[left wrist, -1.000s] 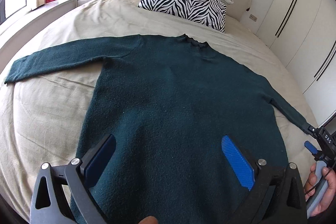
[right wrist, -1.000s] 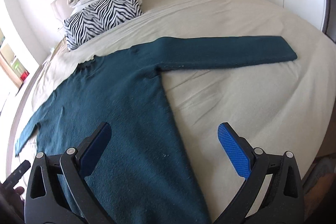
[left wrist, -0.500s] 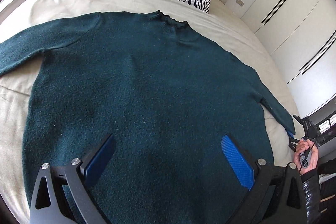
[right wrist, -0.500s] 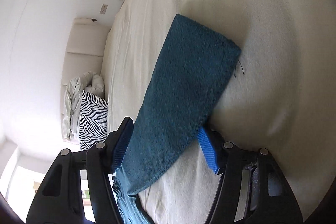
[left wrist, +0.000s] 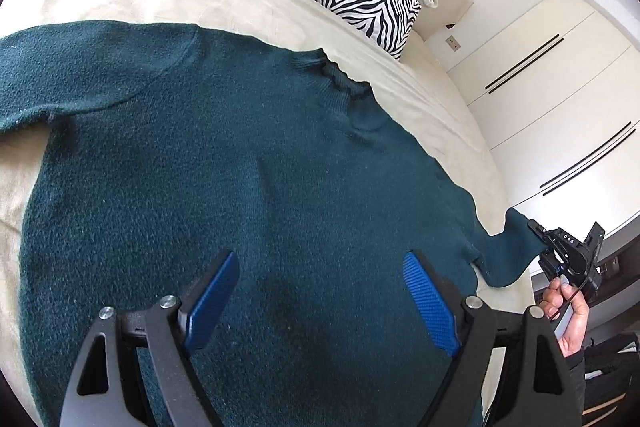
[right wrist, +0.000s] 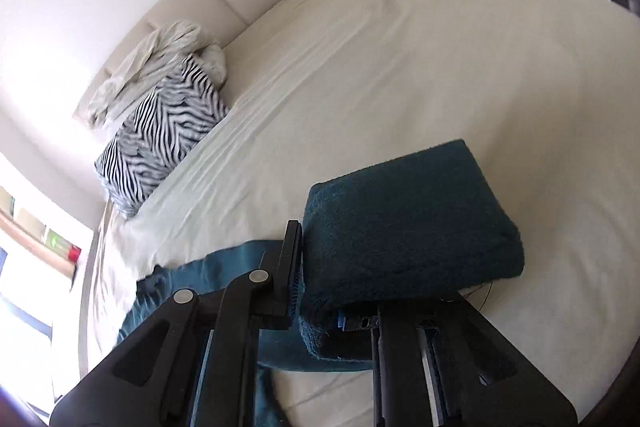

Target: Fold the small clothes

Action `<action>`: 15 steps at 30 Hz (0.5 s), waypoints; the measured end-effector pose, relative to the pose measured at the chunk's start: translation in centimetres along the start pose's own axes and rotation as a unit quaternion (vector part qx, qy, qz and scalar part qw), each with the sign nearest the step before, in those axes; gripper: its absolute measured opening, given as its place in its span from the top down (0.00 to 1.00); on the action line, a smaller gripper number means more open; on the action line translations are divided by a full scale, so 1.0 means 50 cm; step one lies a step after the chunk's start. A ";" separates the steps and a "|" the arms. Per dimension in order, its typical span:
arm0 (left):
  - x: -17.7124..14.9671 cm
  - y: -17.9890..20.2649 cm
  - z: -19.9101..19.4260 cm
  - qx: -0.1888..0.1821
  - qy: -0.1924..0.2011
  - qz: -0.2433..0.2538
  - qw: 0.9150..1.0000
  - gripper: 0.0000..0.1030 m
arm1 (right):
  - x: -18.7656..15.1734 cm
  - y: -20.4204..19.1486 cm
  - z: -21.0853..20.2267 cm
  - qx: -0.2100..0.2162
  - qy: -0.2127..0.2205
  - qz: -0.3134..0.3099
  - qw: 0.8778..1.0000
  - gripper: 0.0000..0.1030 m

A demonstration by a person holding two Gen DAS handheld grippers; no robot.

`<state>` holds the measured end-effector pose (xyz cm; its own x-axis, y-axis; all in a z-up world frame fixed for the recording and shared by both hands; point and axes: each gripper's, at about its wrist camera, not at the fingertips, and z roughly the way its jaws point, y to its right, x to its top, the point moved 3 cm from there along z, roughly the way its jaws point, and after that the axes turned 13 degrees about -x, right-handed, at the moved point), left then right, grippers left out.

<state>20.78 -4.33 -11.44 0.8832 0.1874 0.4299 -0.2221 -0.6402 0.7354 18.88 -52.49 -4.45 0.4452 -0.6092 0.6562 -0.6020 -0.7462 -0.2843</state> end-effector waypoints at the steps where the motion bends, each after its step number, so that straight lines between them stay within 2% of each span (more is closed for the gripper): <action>1: 0.008 -0.007 -0.007 -0.005 0.007 -0.005 1.000 0.17 | -0.019 -0.090 -0.003 0.016 0.000 -0.037 0.999 0.88; 3: 0.022 -0.023 -0.018 -0.015 0.018 -0.019 1.000 0.17 | -0.080 -0.240 0.003 0.046 -0.007 -0.100 0.994 0.88; 5: 0.033 -0.040 -0.023 -0.025 0.025 -0.035 0.999 0.17 | -0.156 -0.378 0.026 0.058 -0.023 -0.155 0.986 0.88; 8: 0.037 -0.060 -0.027 -0.041 0.023 -0.055 0.997 0.12 | -0.284 -0.495 0.097 0.065 -0.089 -0.212 0.971 0.86; 9: 0.037 -0.065 -0.026 -0.046 0.021 -0.060 0.997 0.11 | -0.336 -0.535 0.117 0.064 -0.109 -0.230 0.965 0.79; 10: 0.034 -0.068 -0.024 -0.053 0.018 -0.064 0.996 0.10 | -0.383 -0.561 0.124 0.066 -0.117 -0.245 0.960 0.74; 11: 0.034 -0.072 -0.019 -0.058 0.014 -0.068 0.996 0.08 | -0.419 -0.557 0.119 0.068 -0.116 -0.253 0.958 0.57; 12: 0.033 -0.075 -0.013 -0.064 0.010 -0.074 0.995 0.07 | -0.435 -0.550 0.112 0.075 -0.107 -0.253 0.959 0.49; 13: 0.031 -0.076 -0.006 -0.069 0.006 -0.079 0.994 0.07 | -0.443 -0.543 0.102 0.077 -0.093 -0.253 0.960 0.48; 15: 0.025 -0.076 0.011 -0.083 -0.003 -0.092 0.992 0.06 | -0.462 -0.526 0.070 0.085 -0.079 -0.252 0.961 0.39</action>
<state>22.93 -2.07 -13.97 0.9173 0.2849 0.2783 -0.1224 -0.4633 0.8777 26.73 -19.74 -14.59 0.7554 -0.1818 0.6296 -0.1724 -0.9820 -0.0766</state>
